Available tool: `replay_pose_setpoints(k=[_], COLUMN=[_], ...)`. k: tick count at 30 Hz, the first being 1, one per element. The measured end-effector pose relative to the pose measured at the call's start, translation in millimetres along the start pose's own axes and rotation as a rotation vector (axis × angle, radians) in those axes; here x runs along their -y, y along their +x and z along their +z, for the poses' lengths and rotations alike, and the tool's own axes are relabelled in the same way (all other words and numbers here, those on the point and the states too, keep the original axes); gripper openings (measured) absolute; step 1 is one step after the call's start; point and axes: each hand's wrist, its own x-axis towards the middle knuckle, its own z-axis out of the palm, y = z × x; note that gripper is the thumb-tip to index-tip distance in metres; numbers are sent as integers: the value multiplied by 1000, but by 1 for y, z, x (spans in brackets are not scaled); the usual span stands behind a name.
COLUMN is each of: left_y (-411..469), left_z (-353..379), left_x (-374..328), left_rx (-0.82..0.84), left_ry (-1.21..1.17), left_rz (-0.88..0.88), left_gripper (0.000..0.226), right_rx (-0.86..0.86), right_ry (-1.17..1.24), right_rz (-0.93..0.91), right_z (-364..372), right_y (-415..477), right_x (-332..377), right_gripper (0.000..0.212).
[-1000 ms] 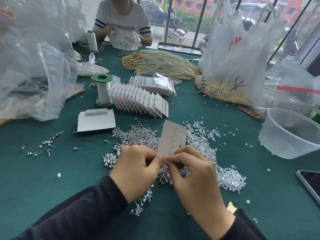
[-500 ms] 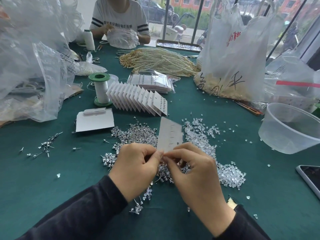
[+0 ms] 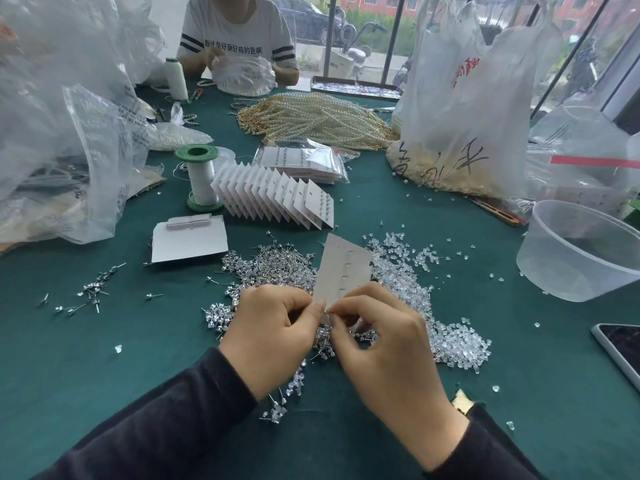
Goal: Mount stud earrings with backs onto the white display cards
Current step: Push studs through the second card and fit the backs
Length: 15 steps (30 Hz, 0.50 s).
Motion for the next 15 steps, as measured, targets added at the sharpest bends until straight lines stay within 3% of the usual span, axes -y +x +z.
replay_pose_setpoints(k=[9, 13, 15], left_y=[1, 7, 11], left_z=[-3, -18, -31], left_x=[3, -2, 1], left_rx=[44, 201, 320], left_ry=[-51, -313, -283], left_rz=[45, 11, 32], left_gripper=[44, 40, 34], right_rx=[-32, -147, -212], right_ry=[-14, 46, 112], right_rz=[-23, -46, -42], right_z=[1, -4, -9], right_y=[-2, 3, 6], right_x=[1, 3, 3], right_gripper=[6, 5, 5])
